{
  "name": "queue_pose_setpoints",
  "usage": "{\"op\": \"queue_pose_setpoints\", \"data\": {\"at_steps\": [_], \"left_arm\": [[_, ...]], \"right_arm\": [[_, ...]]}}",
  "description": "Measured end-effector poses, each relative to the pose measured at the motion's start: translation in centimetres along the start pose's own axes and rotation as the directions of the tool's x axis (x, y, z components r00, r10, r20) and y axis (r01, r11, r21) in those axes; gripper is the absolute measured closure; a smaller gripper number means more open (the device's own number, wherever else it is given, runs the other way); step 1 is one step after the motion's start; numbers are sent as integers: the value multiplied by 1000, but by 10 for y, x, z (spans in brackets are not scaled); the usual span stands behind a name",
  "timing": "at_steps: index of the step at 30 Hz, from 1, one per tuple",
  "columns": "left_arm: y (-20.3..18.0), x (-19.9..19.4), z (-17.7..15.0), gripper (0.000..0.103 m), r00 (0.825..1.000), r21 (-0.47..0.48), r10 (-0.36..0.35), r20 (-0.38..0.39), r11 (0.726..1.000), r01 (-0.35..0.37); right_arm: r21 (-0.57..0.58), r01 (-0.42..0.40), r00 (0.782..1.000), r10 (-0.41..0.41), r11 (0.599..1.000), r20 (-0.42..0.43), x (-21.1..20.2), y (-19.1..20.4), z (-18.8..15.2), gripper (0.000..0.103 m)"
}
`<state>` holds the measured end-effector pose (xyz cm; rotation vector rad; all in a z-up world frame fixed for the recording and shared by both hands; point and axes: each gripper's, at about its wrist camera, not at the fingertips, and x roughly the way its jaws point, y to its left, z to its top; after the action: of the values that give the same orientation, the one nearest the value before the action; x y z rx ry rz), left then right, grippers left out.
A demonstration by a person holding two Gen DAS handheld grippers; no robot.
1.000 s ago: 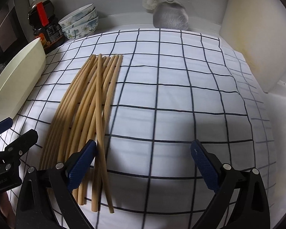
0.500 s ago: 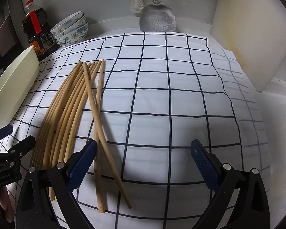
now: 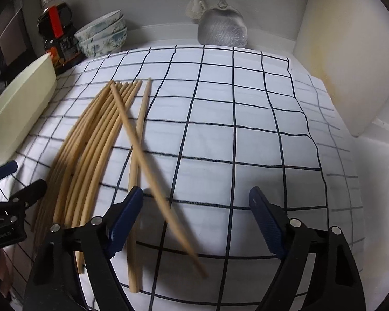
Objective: Organize utensils
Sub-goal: 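Lower both tools to the chopstick bundle and separate single chopsticks, then close the right tool on one chopstick while the left tool grasps another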
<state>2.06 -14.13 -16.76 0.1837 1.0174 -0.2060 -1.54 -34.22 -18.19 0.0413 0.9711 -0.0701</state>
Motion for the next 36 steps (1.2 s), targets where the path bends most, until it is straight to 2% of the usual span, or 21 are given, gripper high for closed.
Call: {"op": "queue_pose_setpoints", "data": {"at_steps": [3,6,8,11,13,14,16,18,25,30,36], "left_arm": [[1,0,-1,10,1000,-10,-2,7,1000,2],[-1,1,2,15,1000,-2,2,8,1000,-2],[-5,1,5,25,1000,7,-6,16,1000,6],[-11,0,9,43,999,15,-39,20,999,39],[-14,0,10,59,997,19,-68,18,998,68],[-15,-1,10,64,997,23,-79,19,997,79],[-19,-3,9,84,996,34,-88,22,996,87],[-21,-3,9,95,995,38,-93,23,995,92],[-15,-11,10,96,993,20,-116,30,993,116],[-11,-33,19,96,989,13,-135,54,991,135],[6,-76,28,96,985,-31,-147,91,988,151]], "right_arm": [[-1,-6,1000,6,1000,0,0,1,0,23],[-19,-14,1000,14,1000,9,1,4,2,30],[-38,-24,1000,25,999,17,1,7,5,36],[-71,-45,999,46,996,24,2,12,8,53],[-100,-65,998,67,993,17,1,18,10,72],[-114,-72,997,74,991,13,1,20,10,78],[-137,-69,997,71,988,9,0,25,9,95],[-151,-67,998,69,986,7,-1,28,8,97],[-92,-105,994,108,990,26,-9,24,4,97],[-19,-145,988,146,989,56,-28,17,7,97],[-32,-177,978,180,984,106,-67,24,19,97]]}}
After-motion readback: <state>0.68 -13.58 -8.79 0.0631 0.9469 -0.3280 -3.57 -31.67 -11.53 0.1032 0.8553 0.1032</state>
